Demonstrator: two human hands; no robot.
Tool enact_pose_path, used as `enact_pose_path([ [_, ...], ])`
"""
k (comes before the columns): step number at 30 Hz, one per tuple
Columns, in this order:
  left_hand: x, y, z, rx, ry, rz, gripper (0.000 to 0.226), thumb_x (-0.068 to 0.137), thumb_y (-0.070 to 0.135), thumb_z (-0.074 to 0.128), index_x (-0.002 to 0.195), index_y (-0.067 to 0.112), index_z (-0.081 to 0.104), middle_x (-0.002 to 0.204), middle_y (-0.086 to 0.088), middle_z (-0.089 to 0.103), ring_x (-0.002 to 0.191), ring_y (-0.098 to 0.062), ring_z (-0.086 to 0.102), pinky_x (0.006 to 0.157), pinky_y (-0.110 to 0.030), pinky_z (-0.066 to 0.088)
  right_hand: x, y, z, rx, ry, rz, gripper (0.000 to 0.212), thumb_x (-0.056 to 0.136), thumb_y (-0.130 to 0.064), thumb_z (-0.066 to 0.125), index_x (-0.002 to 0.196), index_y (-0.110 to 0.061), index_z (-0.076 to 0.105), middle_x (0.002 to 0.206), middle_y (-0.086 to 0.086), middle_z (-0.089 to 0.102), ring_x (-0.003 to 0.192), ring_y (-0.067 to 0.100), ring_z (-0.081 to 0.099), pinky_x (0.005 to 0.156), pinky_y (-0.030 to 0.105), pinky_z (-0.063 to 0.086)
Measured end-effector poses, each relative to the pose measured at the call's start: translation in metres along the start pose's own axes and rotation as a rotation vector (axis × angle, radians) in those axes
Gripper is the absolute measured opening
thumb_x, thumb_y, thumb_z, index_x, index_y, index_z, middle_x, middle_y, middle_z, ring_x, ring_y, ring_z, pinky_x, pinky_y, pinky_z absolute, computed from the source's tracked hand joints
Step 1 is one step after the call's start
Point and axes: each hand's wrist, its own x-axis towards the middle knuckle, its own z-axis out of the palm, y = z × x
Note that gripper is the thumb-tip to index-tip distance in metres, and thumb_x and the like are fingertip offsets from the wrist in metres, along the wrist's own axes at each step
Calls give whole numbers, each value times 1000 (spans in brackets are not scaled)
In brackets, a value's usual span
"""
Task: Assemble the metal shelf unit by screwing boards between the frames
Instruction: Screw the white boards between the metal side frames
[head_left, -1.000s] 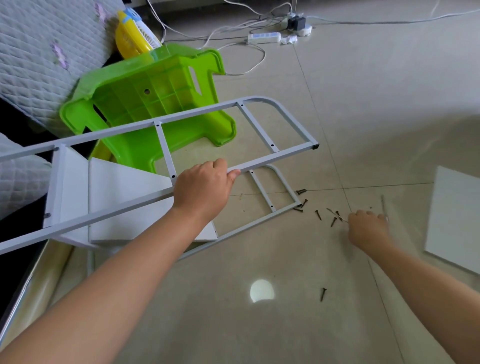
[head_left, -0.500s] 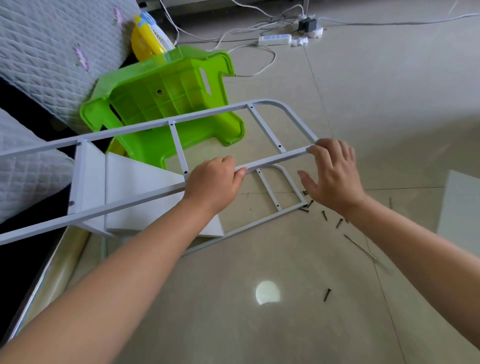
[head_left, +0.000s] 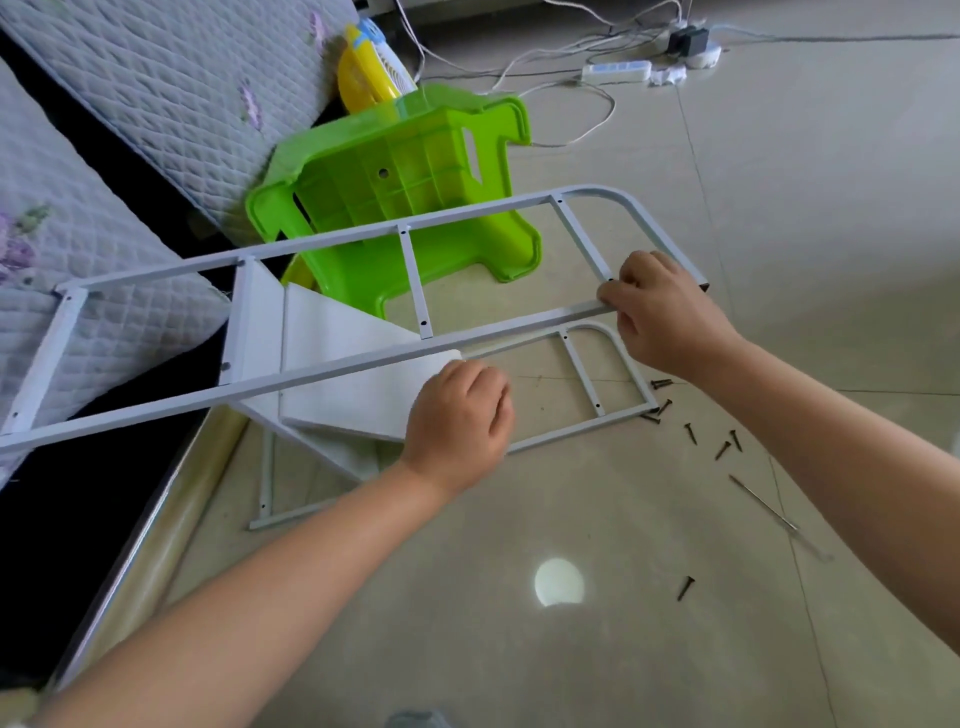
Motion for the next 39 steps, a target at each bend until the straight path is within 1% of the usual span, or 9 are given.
enact_pose_path([
  [2, -22, 4, 8, -244, -268, -730, 16, 89, 22, 53, 80, 9, 53, 74, -5, 55, 73, -26, 51, 63, -30, 38, 4, -7, 2, -17, 111, -2, 15, 60, 10, 55, 71, 3, 64, 80, 23, 55, 69, 40, 55, 58, 38, 45],
  [4, -32, -11, 17, -610, -146, -1389, 24, 88, 29, 58, 94, 6, 53, 80, -7, 53, 65, -23, 49, 57, -27, 40, 7, -12, 5, -43, 171, 0, 13, 57, 10, 55, 66, 4, 60, 83, 24, 56, 70, 41, 55, 57, 39, 44],
  [7, -29, -41, 13, -695, 232, -1652, 56, 82, 34, 67, 122, 1, 46, 119, -12, 54, 94, -30, 58, 79, -37, 52, 8, -17, 12, -65, 212, 13, 16, 54, 13, 56, 67, 3, 57, 83, 23, 57, 69, 39, 56, 58, 40, 44],
  [9, -25, -53, 10, -625, 411, -1616, 61, 81, 28, 69, 128, 0, 41, 132, -13, 49, 115, -31, 53, 95, -34, 44, 9, -18, 14, -57, 241, 13, 19, 53, 16, 53, 67, 4, 56, 81, 23, 56, 66, 38, 55, 56, 39, 44],
  [12, -21, -56, 7, -617, 551, -1568, 44, 86, 19, 62, 124, 3, 45, 128, -12, 54, 113, -30, 55, 93, -31, 42, 10, -15, 17, 3, 263, 15, 22, 51, 20, 49, 65, 5, 53, 79, 24, 54, 64, 38, 52, 55, 40, 44],
  [20, -34, -69, 10, -467, 372, -1361, 21, 84, 21, 65, 92, 2, 62, 96, -10, 65, 88, -27, 60, 80, -28, 46, 6, -2, 18, -22, 315, -122, 15, 66, 2, 42, 65, 3, 56, 88, 22, 60, 97, 30, 43, 68, 41, 47],
  [27, -8, -37, 12, -352, 210, -1159, 9, 81, 13, 62, 81, 5, 60, 92, -14, 67, 88, -31, 60, 69, -25, 39, 11, 5, 3, -31, 245, -109, 19, 67, -2, 37, 69, 2, 55, 87, 21, 60, 82, 40, 62, 67, 43, 51],
  [32, 13, -37, 5, -231, 62, -905, 49, 90, 24, 53, 48, 9, 32, 58, -12, 46, 70, -35, 53, 60, -31, 31, 12, 6, -6, -32, 212, -92, 21, 68, -6, 35, 69, 1, 54, 86, 20, 60, 62, 35, 57, 58, 38, 47],
  [39, 5, -33, 13, -265, 11, -633, 87, 71, 62, 16, 56, -10, 63, 60, -24, 63, 61, -36, 61, 66, -42, 50, 16, 4, -11, -51, 201, -114, 27, 74, -10, 35, 73, 1, 60, 89, 18, 61, 61, 33, 57, 54, 33, 46],
])
